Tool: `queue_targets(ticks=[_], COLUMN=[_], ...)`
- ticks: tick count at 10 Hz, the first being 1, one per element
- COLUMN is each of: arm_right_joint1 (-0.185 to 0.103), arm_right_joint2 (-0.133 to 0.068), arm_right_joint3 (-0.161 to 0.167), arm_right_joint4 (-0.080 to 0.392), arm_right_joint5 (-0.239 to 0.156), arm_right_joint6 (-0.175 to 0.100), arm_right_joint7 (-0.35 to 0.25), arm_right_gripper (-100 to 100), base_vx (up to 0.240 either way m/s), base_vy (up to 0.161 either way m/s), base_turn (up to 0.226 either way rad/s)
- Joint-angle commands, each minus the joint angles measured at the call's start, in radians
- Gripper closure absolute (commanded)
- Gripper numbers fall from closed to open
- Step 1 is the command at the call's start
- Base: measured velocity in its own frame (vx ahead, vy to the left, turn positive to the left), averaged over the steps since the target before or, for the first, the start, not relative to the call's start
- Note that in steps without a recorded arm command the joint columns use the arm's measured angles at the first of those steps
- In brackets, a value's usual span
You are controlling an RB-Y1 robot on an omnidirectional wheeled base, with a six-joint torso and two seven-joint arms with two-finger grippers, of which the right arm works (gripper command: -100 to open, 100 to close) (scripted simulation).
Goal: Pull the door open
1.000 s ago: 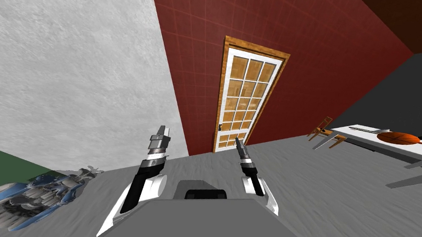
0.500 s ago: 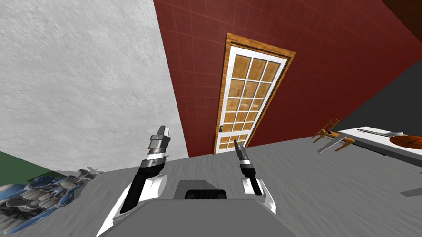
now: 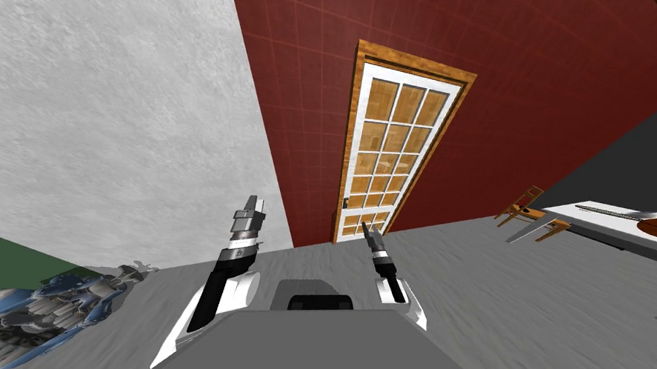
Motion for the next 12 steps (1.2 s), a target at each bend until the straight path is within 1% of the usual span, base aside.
queue_targets(ticks=[1, 4, 5, 7, 8, 9, 12], arm_right_joint1=[-0.019, -0.048, -0.048, -0.067, -0.077, -0.077, -0.104], arm_right_joint2=[-0.002, -0.007, -0.007, -0.010, -0.012, -0.012, -0.017], arm_right_joint3=[-0.005, -0.013, -0.013, -0.019, -0.021, -0.021, -0.029], arm_right_joint4=[0.050, 0.151, 0.151, 0.212, 0.235, 0.241, 0.328], arm_right_joint5=[0.007, 0.018, 0.018, 0.026, 0.030, 0.030, 0.041], arm_right_joint6=[-0.017, -0.043, -0.043, -0.060, -0.068, -0.068, -0.092], arm_right_joint7=[0.043, 0.111, 0.111, 0.156, 0.178, 0.178, 0.242], arm_right_gripper=[-100, -100, -100, -100, -100, -100, -100], base_vx=[0.108, 0.100, 0.060, 0.060, 0.092, 0.067, 0.080], base_vy=[-0.019, -0.006, -0.005, -0.007, -0.014, -0.012, -0.011], base_turn=[0.038, 0.038, 0.007, 0.026, 0.035, 0.012, 0.030])
